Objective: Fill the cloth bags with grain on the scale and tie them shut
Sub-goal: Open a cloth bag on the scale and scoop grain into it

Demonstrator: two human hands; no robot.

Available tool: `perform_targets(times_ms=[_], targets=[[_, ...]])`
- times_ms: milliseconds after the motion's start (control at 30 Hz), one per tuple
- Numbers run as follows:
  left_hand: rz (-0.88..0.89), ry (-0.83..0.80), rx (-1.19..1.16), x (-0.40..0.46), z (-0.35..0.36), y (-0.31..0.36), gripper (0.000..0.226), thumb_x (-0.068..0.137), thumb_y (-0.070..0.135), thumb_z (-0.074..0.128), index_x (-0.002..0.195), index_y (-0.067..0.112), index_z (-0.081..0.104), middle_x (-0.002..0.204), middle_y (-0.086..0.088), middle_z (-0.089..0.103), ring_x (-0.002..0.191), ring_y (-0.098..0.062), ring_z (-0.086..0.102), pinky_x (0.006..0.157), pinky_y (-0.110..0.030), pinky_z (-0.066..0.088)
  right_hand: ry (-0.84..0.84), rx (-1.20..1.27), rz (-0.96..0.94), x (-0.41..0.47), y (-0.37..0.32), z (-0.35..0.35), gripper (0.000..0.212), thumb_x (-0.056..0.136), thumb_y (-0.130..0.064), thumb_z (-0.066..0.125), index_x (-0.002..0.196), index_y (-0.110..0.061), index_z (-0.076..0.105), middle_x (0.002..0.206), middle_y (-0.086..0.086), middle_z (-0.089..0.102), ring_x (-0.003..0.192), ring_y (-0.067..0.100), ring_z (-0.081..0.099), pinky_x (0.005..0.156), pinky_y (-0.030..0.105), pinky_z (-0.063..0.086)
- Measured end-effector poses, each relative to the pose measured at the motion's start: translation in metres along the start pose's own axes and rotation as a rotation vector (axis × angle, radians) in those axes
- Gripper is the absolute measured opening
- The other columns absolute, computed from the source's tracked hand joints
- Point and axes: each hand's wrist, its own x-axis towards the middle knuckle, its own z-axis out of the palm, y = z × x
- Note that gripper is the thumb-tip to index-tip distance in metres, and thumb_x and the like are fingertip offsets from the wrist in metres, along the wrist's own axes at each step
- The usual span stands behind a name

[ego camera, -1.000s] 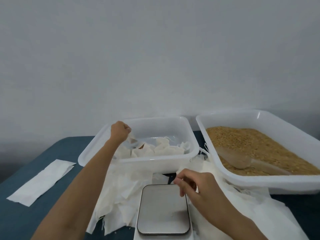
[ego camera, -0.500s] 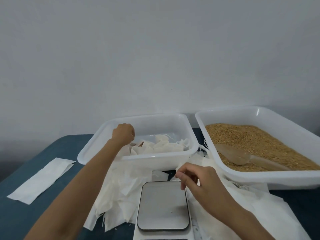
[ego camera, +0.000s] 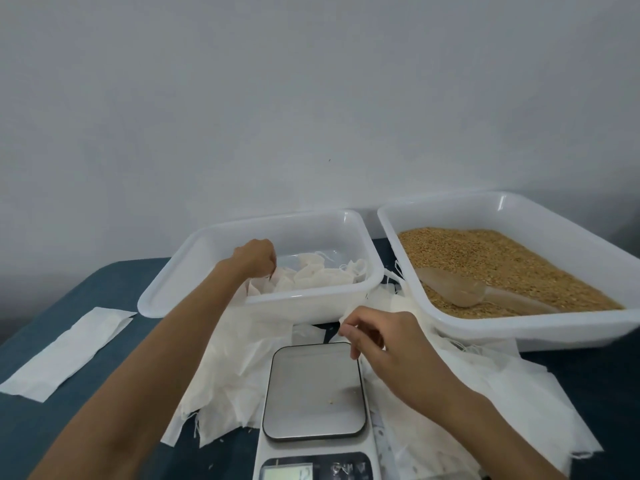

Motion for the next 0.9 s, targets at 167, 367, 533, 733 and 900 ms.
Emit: perform_targets(times_ms=[167,367,533,733,900], targets=[[0.01,0.032,0.003,-0.006,-0.003,-0.01,0.017,0.087,0.002,0.066,0.096,0.003,0.08,0.105,-0.01,0.077,0.103,-0.03,0.069,0.094,-0.044,0.058,0.09,-0.013,0.013,0.002,0.003,-0.002,0.017,0.1,-0.033,0.058,0.085,-0.032,0.066,0.07,-0.014,0.069,0.055,0.007,0.058,0.056,0.012,0.039],[0.058,0.096,0.004,-0.043,-0.017,-0.011,0.029,0.091,-0.006,0.055,0.092,0.011,0.079,0.112,-0.005,0.069,0.107,-0.029,0.065,0.092,-0.039,0.052,0.133,-0.05,0.056,0.002,0.006,-0.002,0.016,0.099,-0.031,0.059,0.085,-0.033,0.066,0.069,-0.018,0.068,0.055,0.003,0.06,0.056,0.01,0.041],[0.354,0.525,-0.16,-0.149,0.001,0.011,0.011,0.093,0.01,0.069,0.097,0.018,0.062,0.086,0.006,0.055,0.078,-0.02,0.052,0.068,-0.035,0.041,0.15,-0.036,0.054,0.002,0.005,-0.005,0.016,0.1,-0.03,0.058,0.085,-0.032,0.065,0.069,-0.019,0.068,0.052,0.006,0.057,0.053,0.012,0.04],[0.332,0.498,0.053,-0.243,0.043,0.002,0.035,0.068,0.022,0.098,0.082,0.014,0.067,0.07,0.005,0.058,0.059,-0.024,0.058,0.053,-0.028,0.034,0.141,0.0,0.045,0.001,0.0,-0.002,0.016,0.1,-0.027,0.06,0.086,-0.029,0.066,0.067,-0.013,0.068,0.047,0.004,0.054,0.052,0.011,0.039],[0.201,0.517,0.075,-0.235,0.052,0.006,0.034,0.071,0.016,0.096,0.094,0.008,0.072,0.077,-0.003,0.068,0.06,-0.028,0.065,0.048,-0.035,0.046,0.148,0.001,0.037,-0.001,-0.002,-0.002,0.015,0.1,-0.026,0.06,0.087,-0.026,0.068,0.067,-0.015,0.068,0.05,0.002,0.056,0.052,0.01,0.04]])
